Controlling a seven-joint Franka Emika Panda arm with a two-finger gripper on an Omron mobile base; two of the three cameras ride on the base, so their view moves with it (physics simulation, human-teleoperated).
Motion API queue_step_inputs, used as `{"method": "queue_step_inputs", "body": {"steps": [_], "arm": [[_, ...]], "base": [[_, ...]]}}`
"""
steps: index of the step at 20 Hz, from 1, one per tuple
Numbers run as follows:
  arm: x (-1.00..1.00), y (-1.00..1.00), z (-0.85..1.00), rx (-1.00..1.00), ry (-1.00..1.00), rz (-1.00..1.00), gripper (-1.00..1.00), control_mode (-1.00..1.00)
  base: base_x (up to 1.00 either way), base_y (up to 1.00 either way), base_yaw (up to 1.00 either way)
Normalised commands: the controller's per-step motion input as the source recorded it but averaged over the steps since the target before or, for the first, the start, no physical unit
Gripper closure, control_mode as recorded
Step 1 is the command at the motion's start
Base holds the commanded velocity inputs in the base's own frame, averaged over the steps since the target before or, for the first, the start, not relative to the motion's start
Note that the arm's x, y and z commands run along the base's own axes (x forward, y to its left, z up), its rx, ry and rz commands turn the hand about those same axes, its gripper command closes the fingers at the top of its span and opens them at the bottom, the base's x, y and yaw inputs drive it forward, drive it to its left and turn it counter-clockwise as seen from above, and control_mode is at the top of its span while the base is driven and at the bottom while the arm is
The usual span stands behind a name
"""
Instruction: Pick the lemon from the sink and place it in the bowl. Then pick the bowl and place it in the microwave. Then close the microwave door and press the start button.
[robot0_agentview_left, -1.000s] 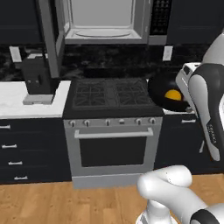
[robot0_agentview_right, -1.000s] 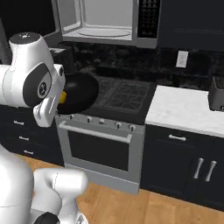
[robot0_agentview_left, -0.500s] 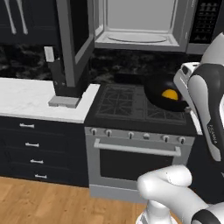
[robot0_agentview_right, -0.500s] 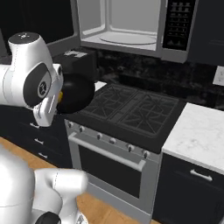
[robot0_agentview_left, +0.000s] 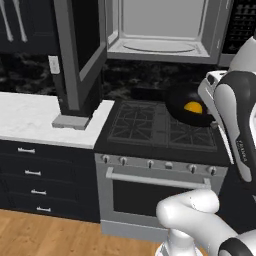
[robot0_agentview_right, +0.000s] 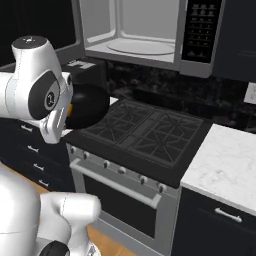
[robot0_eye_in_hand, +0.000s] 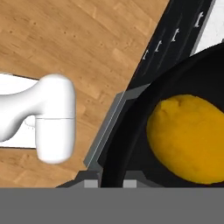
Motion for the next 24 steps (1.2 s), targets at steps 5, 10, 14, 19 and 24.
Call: {"method": "queue_step_inputs", "body": {"steps": [5,10,14,19,24], "arm": [[0.00,0.00,0.00,0.00,0.00,0.00,1.00,1.00],[0.00,0.00,0.00,0.00,0.00,0.00,1.00,1.00],[0.00,0.00,0.00,0.00,0.00,0.00,1.00,1.00],[0.00,0.00,0.00,0.00,0.00,0.00,1.00,1.00],[0.00,0.00,0.00,0.00,0.00,0.00,1.00,1.00]], "base": [[0.81,0.00,0.00],[0.57,0.00,0.06],[0.11,0.04,0.06],[0.35,0.21,0.10],[0.28,-0.24,0.33]]}}
